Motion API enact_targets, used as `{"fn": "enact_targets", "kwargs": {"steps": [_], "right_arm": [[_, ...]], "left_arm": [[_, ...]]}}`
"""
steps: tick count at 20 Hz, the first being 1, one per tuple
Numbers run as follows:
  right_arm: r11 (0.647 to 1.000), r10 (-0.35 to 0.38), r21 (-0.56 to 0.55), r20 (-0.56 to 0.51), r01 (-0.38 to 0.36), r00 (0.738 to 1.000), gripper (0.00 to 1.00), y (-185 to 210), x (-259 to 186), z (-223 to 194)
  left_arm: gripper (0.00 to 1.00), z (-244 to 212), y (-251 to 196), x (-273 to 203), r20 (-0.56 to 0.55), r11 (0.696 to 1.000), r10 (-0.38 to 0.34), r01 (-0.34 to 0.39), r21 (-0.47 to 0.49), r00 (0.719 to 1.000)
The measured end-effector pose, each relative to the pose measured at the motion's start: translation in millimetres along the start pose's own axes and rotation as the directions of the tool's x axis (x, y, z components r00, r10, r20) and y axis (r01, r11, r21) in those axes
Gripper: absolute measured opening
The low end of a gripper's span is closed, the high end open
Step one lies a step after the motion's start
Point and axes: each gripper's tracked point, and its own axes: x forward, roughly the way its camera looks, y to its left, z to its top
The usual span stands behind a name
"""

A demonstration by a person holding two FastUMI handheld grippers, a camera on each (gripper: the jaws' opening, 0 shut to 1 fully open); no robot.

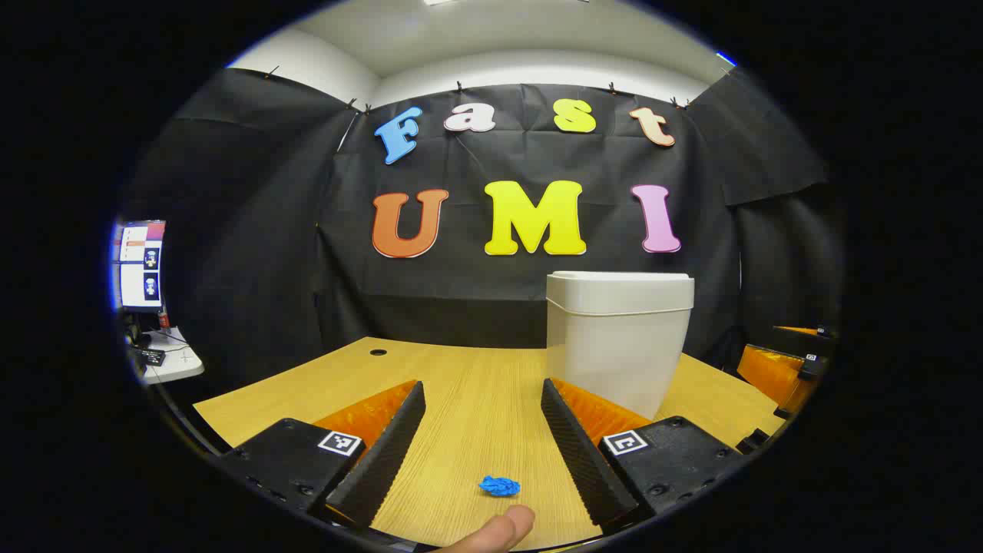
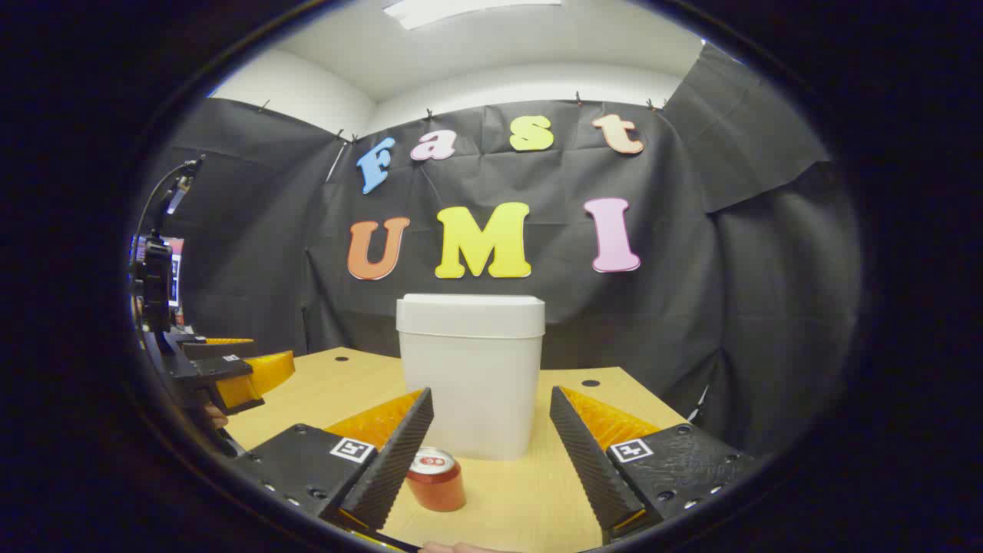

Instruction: Press the lid of the desktop garbage bin to open it, pick up the crumpled paper on the desktop and throw it into the bin, then pick up the pop can on the desktop and drop it into the bin, and finally close the garbage bin lid.

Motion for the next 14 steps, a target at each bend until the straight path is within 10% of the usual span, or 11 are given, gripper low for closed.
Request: {"fn": "enact_targets", "kwargs": {"steps": [14], "right_arm": [[1.000,-0.009,-0.008,-0.011,0.009,1.000,0.95,-6,2,-9]], "left_arm": [[0.98,-14,-2,1,-0.032,1.000,-0.004,0.004,0.007,0.999]]}}
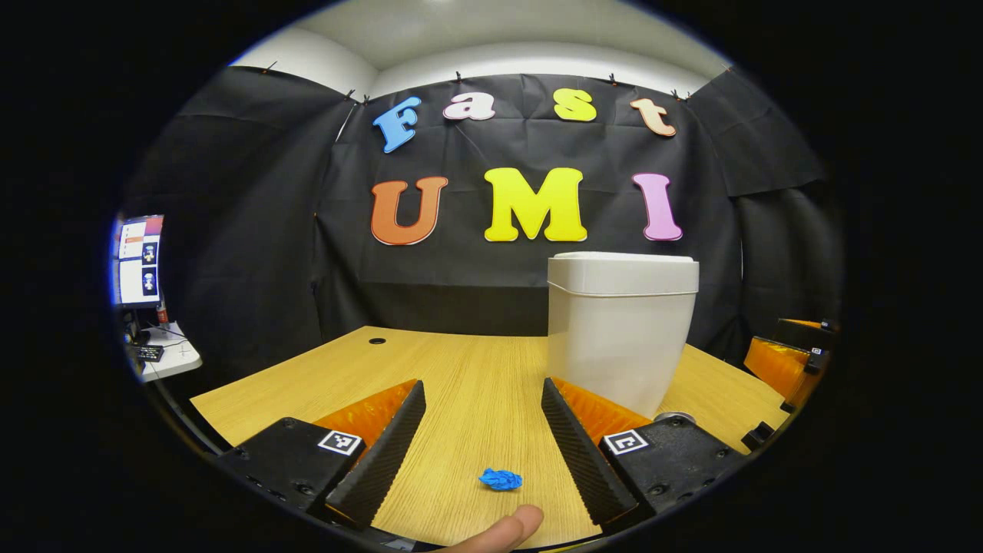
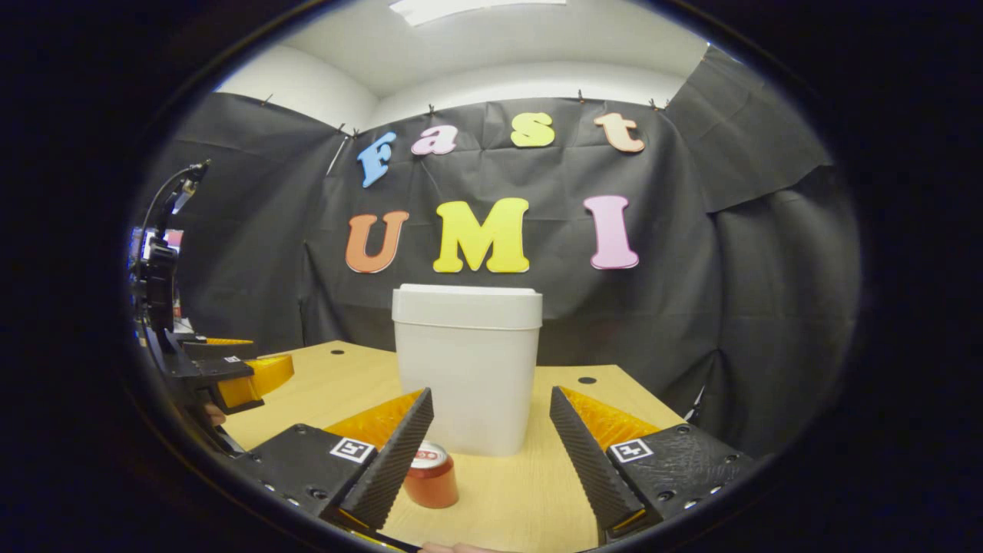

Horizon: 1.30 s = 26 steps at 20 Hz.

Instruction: Press the lid of the desktop garbage bin to open it, pick up the crumpled paper on the desktop and throw it into the bin, then pick up the pop can on the desktop and drop it into the bin, and finally close the garbage bin lid.

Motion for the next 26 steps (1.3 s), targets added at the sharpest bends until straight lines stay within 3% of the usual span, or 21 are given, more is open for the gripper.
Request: {"fn": "enact_targets", "kwargs": {"steps": [7,11,14,16,17,20,23,25,26], "right_arm": [[1.000,0.010,-0.006,0.002,-0.010,1.000,0.95,3,5,2],[0.999,0.045,-0.006,0.033,-0.044,0.998,0.95,10,16,20],[1.000,0.029,0.010,0.074,-0.030,0.997,0.95,3,27,45],[1.000,0.004,0.014,0.109,-0.006,0.994,0.86,-1,36,68],[1.000,0.008,0.018,0.124,-0.010,0.992,0.78,1,39,79],[0.999,0.037,0.012,0.173,-0.040,0.984,0.67,8,50,111],[0.998,0.054,0.012,0.154,-0.056,0.987,0.46,16,65,127],[0.998,0.064,0.015,0.117,-0.067,0.991,0.45,21,83,129],[0.996,0.070,0.039,0.107,-0.075,0.992,0.24,20,84,137]], "left_arm": [[0.98,-5,-3,3,-0.014,1.000,-0.005,0.005,0.011,1.000],[0.98,-10,-3,4,-0.025,1.000,-0.003,0.004,0.020,1.000],[0.98,-12,-4,6,-0.031,1.000,-0.007,0.007,0.021,1.000],[0.98,-13,-3,6,-0.032,1.000,-0.006,0.007,0.021,0.999],[0.98,-12,-2,6,-0.033,1.000,-0.006,0.007,0.021,0.999],[0.98,-16,-3,8,-0.038,1.000,-0.006,0.007,0.019,0.999],[0.98,-19,-4,8,-0.047,1.000,-0.009,0.010,0.019,0.999],[0.98,-22,-4,10,-0.058,1.000,-0.010,0.011,0.018,0.998],[0.98,-24,-4,10,-0.064,1.000,-0.012,0.013,0.017,0.998]]}}
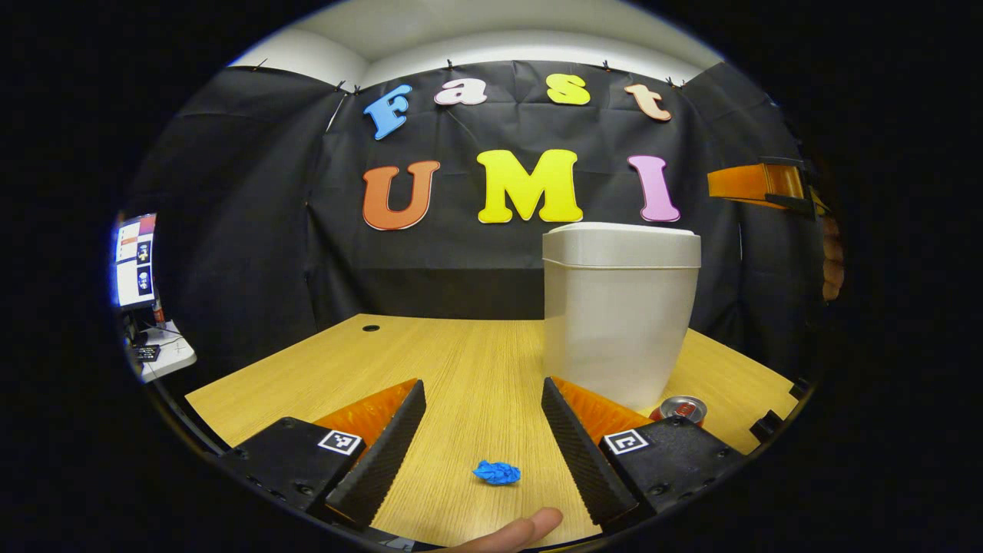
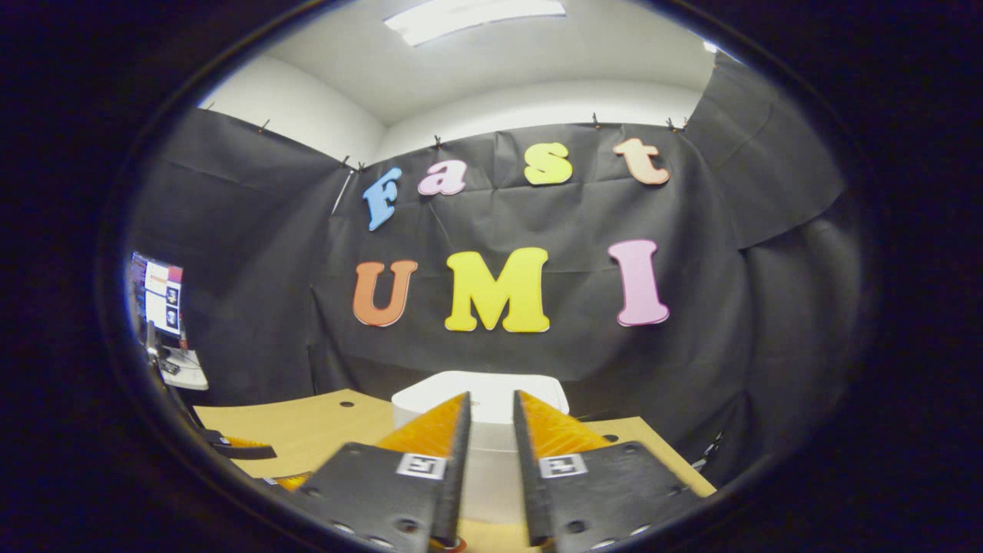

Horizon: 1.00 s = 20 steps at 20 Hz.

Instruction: Press the lid of the desktop garbage bin to open it, pick up the crumpled paper on the desktop and throw it into the bin, then pick up the pop can on the desktop and drop it into the bin, and finally close the garbage bin lid.

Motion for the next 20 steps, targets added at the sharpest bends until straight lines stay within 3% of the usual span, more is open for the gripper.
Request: {"fn": "enact_targets", "kwargs": {"steps": [1,4,5,11,14,18,20], "right_arm": [[1.000,0.027,0.014,-0.014,-0.027,1.000,0.04,9,11,0],[0.999,0.023,-0.037,-0.037,-0.025,0.999,0.05,16,27,11],[0.999,0.015,-0.045,-0.049,-0.018,0.999,0.00,17,36,9],[0.997,0.046,-0.060,-0.160,-0.056,0.986,0.00,45,64,-18],[0.995,-0.014,-0.098,-0.197,-0.006,0.980,0.00,35,77,-28],[0.995,-0.025,-0.102,-0.259,-0.002,0.966,0.02,39,87,-49],[0.990,-0.063,-0.134,-0.250,0.030,0.966,0.01,35,87,-45]], "left_arm": [[0.98,-2,0,0,-0.005,1.000,0.000,0.000,-0.001,1.000],[0.98,-3,0,0,-0.009,1.000,-0.003,0.003,0.000,1.000],[0.98,-4,1,1,-0.013,1.000,-0.001,0.001,-0.001,1.000],[0.99,-8,2,1,-0.023,1.000,-0.005,0.005,-0.008,1.000],[0.99,-11,3,3,-0.030,1.000,-0.004,0.004,-0.006,1.000],[0.98,-17,4,9,-0.051,1.000,-0.004,0.004,-0.007,0.999],[0.98,-19,7,10,-0.054,1.000,0.001,-0.002,-0.008,0.999]]}}
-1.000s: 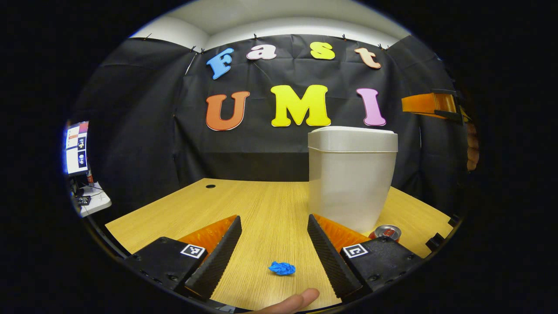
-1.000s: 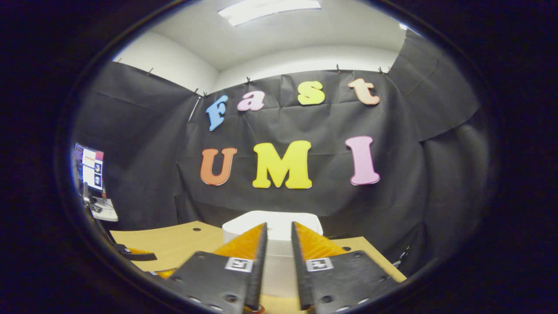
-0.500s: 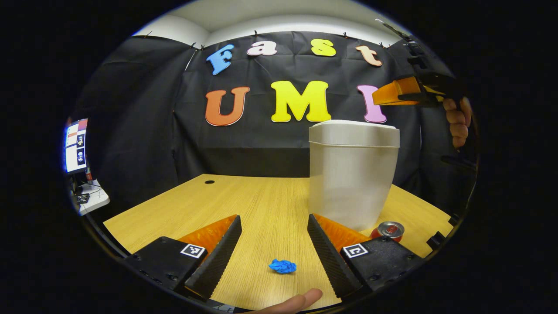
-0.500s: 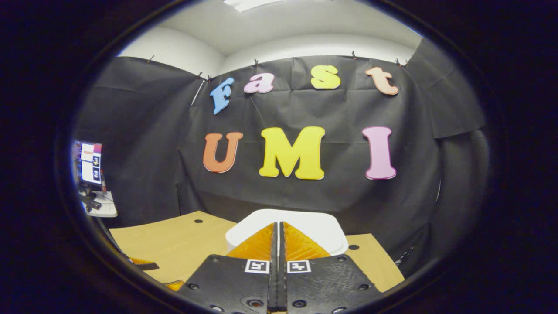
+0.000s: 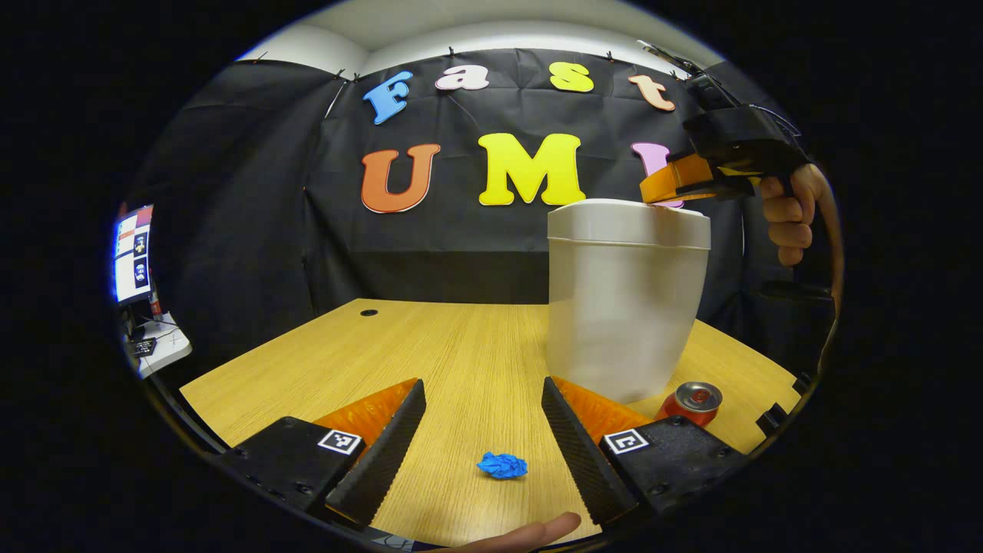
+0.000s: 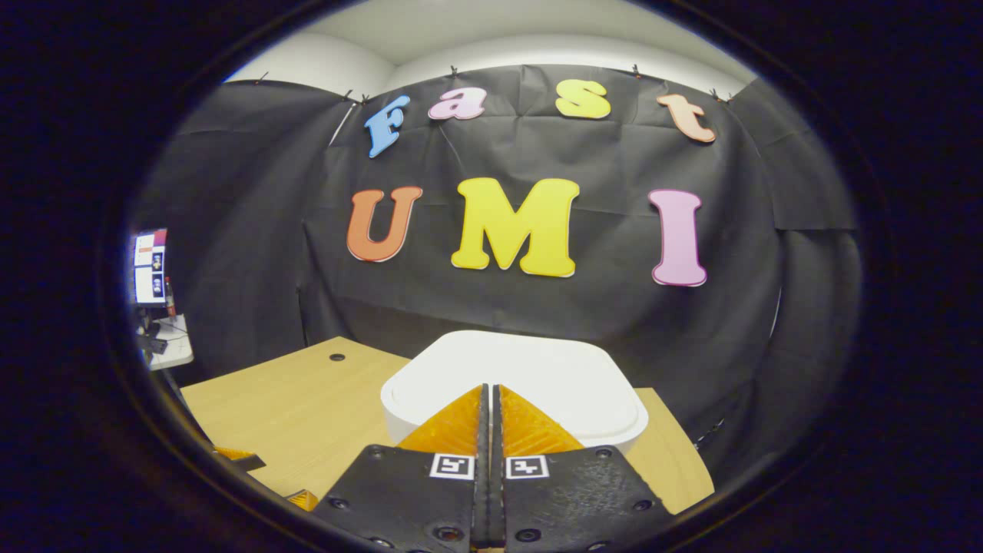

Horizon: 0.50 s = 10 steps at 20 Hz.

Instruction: Press the lid of the desktop garbage bin to open it, pick up the crumpled paper on the desktop and throw it into the bin, then pick up the pop can on the desktop and drop it into the bin, and finally close the garbage bin lid.

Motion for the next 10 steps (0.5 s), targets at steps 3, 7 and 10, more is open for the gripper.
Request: {"fn": "enact_targets", "kwargs": {"steps": [3,7,10], "right_arm": [[0.999,0.012,0.047,-0.028,-0.011,1.000,0.01,1.4,1.4,-5.8],[0.995,0.033,0.091,-0.031,-0.030,0.999,0.01,0.5,2.4,-5.5],[0.991,0.050,0.130,-0.043,-0.044,0.998,0.01,-2.4,2.8,-7.7]], "left_arm": [[0.99,-4.0,4.1,1.2,-0.019,1.000,0.009,-0.010,-0.011,1.000],[0.99,-5.2,8.8,3.9,-0.020,1.000,0.030,-0.030,-0.008,0.999],[0.99,-5.6,7.6,4.4,-0.020,1.000,0.023,-0.023,-0.012,1.000]]}}
